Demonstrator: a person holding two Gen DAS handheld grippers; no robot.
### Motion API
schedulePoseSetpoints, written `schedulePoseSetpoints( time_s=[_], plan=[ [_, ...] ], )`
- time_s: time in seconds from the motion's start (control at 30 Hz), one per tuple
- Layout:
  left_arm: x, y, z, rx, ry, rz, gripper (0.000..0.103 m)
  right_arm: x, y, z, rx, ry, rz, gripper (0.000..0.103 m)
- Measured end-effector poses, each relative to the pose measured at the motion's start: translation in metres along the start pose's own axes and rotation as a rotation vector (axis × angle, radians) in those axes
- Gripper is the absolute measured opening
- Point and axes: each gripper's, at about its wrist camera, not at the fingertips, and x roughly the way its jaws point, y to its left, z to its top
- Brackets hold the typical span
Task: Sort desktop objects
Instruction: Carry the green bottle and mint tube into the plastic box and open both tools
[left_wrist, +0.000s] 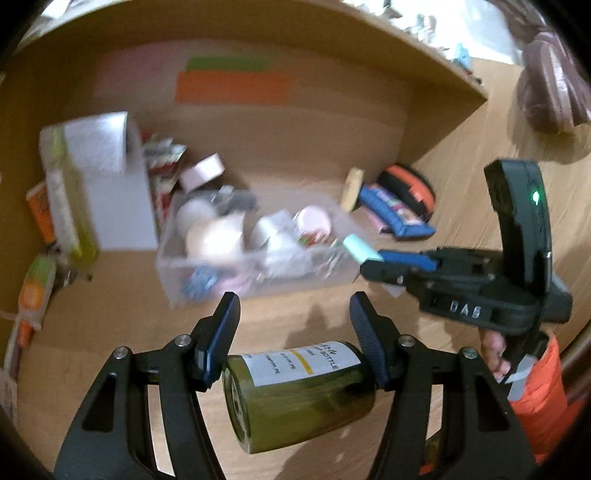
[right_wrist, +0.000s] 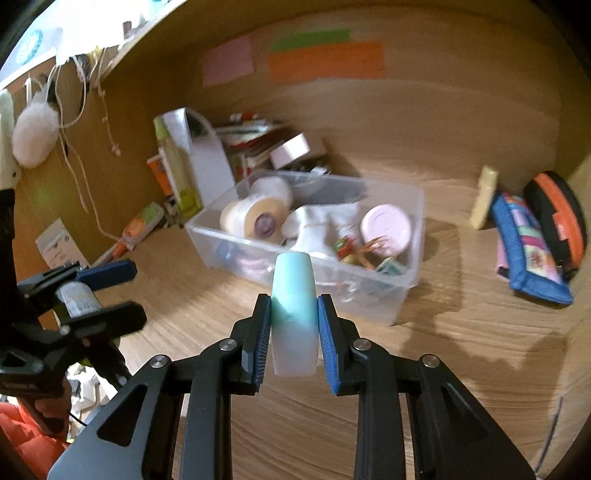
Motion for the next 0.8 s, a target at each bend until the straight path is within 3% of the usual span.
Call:
schedulePoseSetpoints(
  time_s=[0.4, 0.8],
  plan=[
    [0.031, -0.006, 0.076, 0.030, -0.078, 0.040, 0.061, -0.023, -0.031, 0.030, 0.041, -0.100, -0.045, 0.023],
    [0.101, 0.018, 0.105, -0.041, 0.004, 0.033, 0.061, 0.012, -0.044, 0.069, 0.038, -0.101, -0.053, 0.023]
  ],
)
